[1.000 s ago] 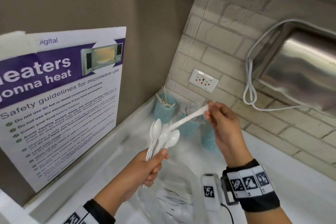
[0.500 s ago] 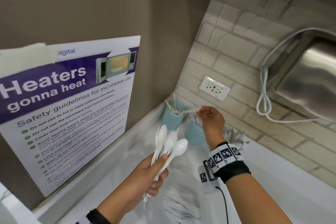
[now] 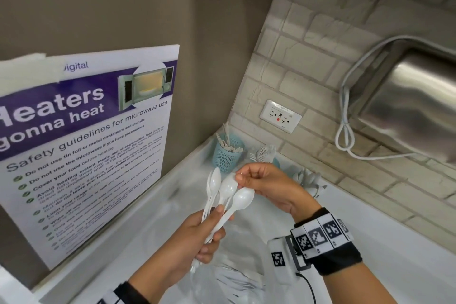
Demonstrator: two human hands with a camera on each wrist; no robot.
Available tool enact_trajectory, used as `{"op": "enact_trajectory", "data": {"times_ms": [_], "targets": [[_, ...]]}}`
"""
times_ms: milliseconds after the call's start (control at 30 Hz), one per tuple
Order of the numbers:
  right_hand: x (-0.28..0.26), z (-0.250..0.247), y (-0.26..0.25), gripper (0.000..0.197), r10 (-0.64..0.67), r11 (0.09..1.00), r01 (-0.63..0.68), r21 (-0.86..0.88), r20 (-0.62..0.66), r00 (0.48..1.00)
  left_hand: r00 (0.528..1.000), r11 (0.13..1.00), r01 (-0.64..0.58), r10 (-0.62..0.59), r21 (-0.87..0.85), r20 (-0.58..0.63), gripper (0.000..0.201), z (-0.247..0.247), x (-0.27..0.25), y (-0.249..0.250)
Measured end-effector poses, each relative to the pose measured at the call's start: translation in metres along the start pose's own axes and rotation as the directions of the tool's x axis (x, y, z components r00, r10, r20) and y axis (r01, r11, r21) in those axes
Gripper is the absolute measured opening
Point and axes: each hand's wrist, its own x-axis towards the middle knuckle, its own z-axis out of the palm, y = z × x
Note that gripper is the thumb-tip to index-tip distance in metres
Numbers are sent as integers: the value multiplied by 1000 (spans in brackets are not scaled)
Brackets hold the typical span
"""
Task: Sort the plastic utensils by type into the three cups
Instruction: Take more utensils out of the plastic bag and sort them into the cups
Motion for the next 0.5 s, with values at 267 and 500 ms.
{"op": "enact_trajectory", "data": {"times_ms": [267,500], "targets": [[3,-15,-3,9,5,1000,1,21,-316,949,1000,1000,-10,10,24,12,38,-3,-1,0],[1,-48,-14,14,3,944,200,263,-612,791,997,1000,-17,19,19,-76,31,-10,1,-4]]}}
